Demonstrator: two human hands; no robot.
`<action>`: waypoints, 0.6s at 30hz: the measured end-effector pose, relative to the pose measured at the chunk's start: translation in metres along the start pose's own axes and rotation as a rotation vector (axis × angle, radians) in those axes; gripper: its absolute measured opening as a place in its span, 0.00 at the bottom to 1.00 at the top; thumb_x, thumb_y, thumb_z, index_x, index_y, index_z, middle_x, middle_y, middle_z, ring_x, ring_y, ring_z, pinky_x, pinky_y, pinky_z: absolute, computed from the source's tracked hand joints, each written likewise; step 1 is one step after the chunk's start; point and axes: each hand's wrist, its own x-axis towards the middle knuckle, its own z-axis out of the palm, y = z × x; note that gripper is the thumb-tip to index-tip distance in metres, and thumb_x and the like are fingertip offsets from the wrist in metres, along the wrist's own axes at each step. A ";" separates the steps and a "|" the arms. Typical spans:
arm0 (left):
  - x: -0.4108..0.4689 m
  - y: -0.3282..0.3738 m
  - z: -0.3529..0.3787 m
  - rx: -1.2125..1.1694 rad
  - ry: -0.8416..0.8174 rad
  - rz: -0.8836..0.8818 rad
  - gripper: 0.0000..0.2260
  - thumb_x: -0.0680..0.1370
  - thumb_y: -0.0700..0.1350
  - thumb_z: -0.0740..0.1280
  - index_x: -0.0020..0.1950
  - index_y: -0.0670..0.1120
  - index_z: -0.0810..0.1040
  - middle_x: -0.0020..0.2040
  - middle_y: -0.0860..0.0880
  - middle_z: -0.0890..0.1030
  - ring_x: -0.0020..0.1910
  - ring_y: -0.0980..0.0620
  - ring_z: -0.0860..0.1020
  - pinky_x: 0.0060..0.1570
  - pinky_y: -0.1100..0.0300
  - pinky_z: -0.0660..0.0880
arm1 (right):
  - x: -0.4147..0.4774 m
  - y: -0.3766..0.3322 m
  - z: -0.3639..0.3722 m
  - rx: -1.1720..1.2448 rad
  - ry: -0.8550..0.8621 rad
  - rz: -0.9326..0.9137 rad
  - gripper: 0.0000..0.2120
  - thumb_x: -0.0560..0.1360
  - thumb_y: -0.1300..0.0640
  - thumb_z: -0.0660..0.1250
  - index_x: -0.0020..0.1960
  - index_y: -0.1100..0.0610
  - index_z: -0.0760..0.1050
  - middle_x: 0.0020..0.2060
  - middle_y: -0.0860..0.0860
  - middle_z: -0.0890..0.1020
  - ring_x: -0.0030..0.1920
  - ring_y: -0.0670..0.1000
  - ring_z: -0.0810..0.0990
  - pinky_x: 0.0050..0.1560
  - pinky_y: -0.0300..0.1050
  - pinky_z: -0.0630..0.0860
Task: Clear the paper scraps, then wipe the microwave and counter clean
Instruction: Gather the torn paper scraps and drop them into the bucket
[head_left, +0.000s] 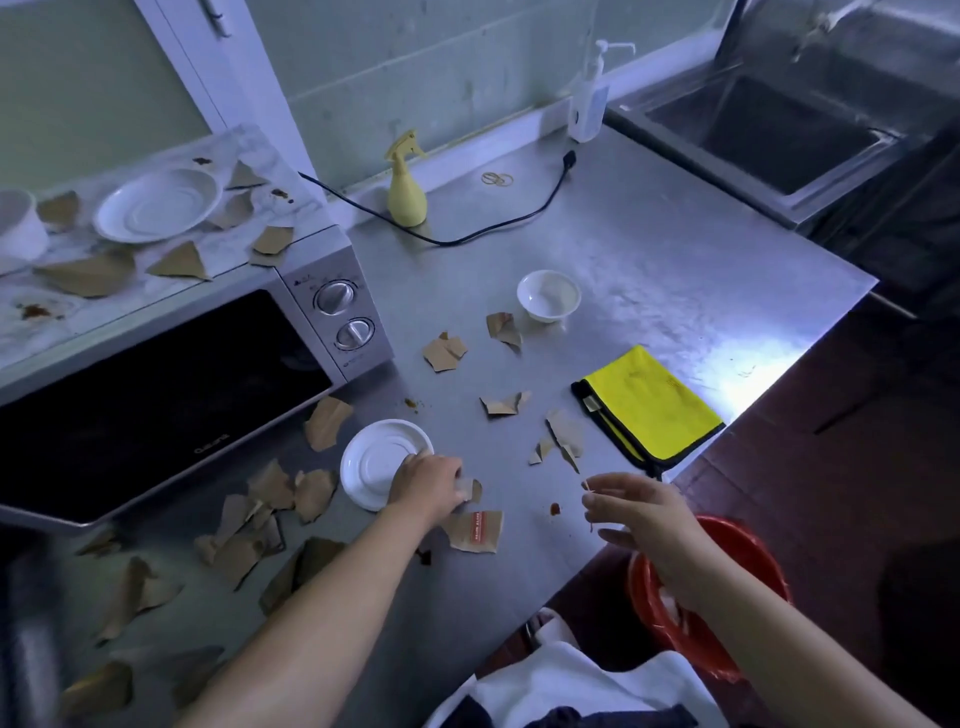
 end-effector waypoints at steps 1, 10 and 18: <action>0.000 0.001 -0.001 -0.016 -0.012 -0.018 0.12 0.74 0.50 0.70 0.55 0.48 0.79 0.54 0.46 0.80 0.53 0.44 0.74 0.50 0.54 0.70 | 0.002 0.001 -0.001 0.007 -0.001 0.004 0.08 0.73 0.64 0.74 0.52 0.61 0.82 0.38 0.51 0.86 0.41 0.50 0.83 0.45 0.45 0.78; 0.000 0.017 -0.018 -0.357 -0.067 -0.194 0.02 0.74 0.46 0.72 0.42 0.51 0.82 0.43 0.50 0.84 0.45 0.48 0.81 0.47 0.54 0.79 | 0.013 0.012 -0.028 0.021 0.028 0.018 0.08 0.73 0.64 0.75 0.51 0.60 0.82 0.41 0.54 0.87 0.40 0.50 0.83 0.43 0.43 0.77; -0.038 0.075 -0.026 -1.212 0.126 -0.428 0.07 0.74 0.35 0.73 0.43 0.47 0.81 0.39 0.50 0.82 0.35 0.57 0.78 0.30 0.71 0.73 | 0.018 0.012 -0.024 -0.094 0.006 -0.155 0.07 0.71 0.66 0.75 0.48 0.66 0.82 0.30 0.54 0.84 0.30 0.47 0.80 0.35 0.34 0.73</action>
